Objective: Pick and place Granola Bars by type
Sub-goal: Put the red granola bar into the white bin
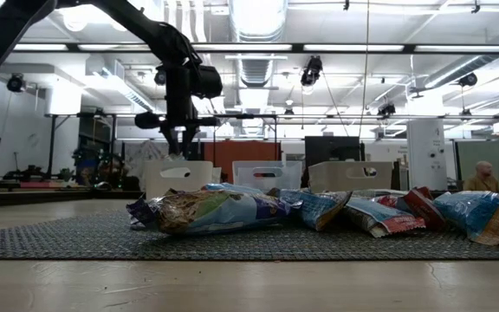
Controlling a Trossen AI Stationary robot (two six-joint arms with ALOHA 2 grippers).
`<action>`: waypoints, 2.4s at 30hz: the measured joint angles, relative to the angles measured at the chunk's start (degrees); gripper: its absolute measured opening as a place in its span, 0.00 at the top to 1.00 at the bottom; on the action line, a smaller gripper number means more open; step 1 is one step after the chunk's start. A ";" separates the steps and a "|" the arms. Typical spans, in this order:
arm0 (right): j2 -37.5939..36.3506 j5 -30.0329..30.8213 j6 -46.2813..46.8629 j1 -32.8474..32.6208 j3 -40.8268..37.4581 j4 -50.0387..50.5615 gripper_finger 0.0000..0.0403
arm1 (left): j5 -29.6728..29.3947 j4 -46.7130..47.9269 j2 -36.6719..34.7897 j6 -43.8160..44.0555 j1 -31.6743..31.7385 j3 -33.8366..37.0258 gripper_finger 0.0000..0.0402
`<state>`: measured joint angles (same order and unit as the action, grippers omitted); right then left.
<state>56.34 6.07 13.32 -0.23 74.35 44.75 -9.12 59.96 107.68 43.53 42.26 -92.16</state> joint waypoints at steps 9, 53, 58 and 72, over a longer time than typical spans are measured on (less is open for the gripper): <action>0.02 0.00 -0.01 0.02 0.00 -0.02 0.94 | 0.27 -0.02 0.00 -1.23 0.00 0.00 0.87; 0.01 0.00 0.17 0.01 0.00 -0.04 0.94 | 1.37 0.48 0.00 -5.29 0.52 0.00 0.63; 0.00 0.00 0.15 0.00 0.00 -0.04 0.94 | 1.64 0.49 0.00 -5.64 0.52 0.00 0.62; 0.00 0.00 -0.04 0.02 0.00 -0.04 0.94 | 4.14 0.81 0.00 -7.30 0.37 0.00 0.66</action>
<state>56.34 6.07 13.28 -0.21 74.35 44.71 -4.97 60.78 107.68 36.23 42.63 -92.16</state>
